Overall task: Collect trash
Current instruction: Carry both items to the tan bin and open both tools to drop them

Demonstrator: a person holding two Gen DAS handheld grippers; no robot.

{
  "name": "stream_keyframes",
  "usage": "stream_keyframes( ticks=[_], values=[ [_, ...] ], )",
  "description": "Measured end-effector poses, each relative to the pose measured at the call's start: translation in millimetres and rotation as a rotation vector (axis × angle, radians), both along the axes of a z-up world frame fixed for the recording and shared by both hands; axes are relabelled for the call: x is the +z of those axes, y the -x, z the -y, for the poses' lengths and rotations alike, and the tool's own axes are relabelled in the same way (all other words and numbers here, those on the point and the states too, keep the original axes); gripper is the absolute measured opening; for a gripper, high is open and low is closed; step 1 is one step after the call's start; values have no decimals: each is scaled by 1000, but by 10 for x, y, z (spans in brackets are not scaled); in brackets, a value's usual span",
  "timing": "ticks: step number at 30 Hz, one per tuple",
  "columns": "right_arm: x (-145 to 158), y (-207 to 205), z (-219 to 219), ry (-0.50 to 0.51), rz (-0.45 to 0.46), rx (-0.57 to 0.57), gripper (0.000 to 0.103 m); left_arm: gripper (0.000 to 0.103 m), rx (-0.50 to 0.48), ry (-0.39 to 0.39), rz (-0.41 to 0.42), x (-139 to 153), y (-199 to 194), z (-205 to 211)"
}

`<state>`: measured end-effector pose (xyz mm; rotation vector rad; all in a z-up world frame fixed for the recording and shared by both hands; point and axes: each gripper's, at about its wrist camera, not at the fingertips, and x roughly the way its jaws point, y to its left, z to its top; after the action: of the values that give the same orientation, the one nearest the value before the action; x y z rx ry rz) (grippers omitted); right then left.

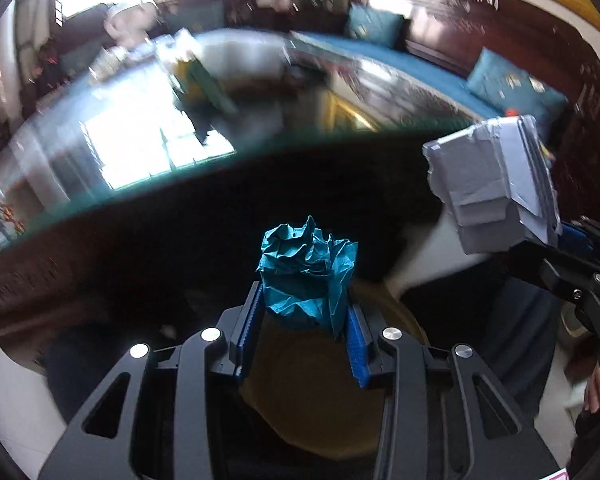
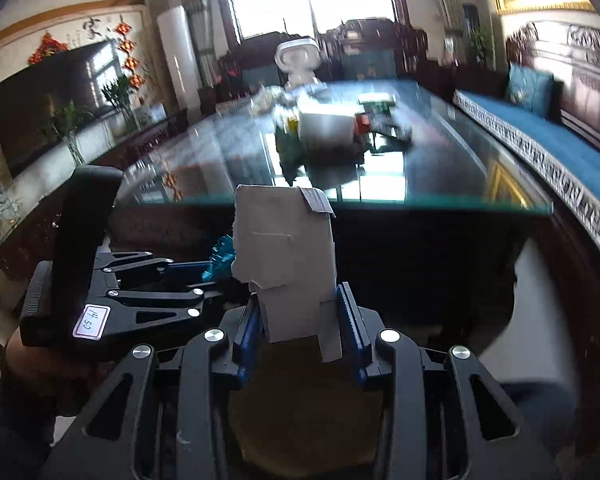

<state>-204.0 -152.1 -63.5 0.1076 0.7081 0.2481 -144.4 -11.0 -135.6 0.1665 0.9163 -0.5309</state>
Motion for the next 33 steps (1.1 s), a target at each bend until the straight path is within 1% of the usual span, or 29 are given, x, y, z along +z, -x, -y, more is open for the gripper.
stream_keyframes(
  ticks=[3, 9, 10, 11, 12, 13, 14, 17, 20, 23, 28, 29, 31, 32, 33],
  values=[
    [-233, 113, 12, -2, -71, -11, 36, 39, -37, -15, -83, -296, 51, 62],
    [-620, 211, 41, 0, -181, -24, 36, 39, -67, -28, -249, -836, 49, 138],
    [-662, 213, 44, 0, -193, -25, 36, 45, -77, -33, -271, -912, 53, 162],
    [-700, 208, 59, -3, -205, -26, 36, 54, -81, -42, -279, -961, 55, 181],
    [-742, 195, 67, -6, -223, -24, 36, 60, -82, -54, -280, -997, 59, 200],
    [-778, 184, 71, -11, -236, -23, 36, 74, -83, -65, -277, -1030, 65, 210],
    [-814, 167, 74, -14, -248, -23, 36, 79, -86, -73, -274, -1058, 56, 218],
    [-920, 150, 101, -8, -269, -25, 36, 83, -95, -91, -280, -1114, 28, 224],
    [-1019, 93, 110, -3, -294, -24, 36, 84, -80, -96, -296, -1170, -39, 214],
    [-1087, 35, 95, 15, -317, -24, 36, 85, -55, -94, -306, -1180, -109, 117],
    [-1239, -71, 46, 19, -370, 1, 36, 86, 10, -124, -261, -1107, -229, -34],
    [-1272, -92, 27, 21, -381, 8, 38, 86, 22, -126, -252, -1081, -247, -78],
    [-1305, -114, -3, 29, -393, 12, 55, 86, 43, -125, -232, -1010, -278, -137],
    [-1311, -123, -15, 34, -391, 8, 65, 87, 50, -126, -223, -981, -288, -148],
    [-1305, -126, -22, 38, -383, 6, 66, 87, 54, -127, -214, -952, -296, -158]
  ],
)
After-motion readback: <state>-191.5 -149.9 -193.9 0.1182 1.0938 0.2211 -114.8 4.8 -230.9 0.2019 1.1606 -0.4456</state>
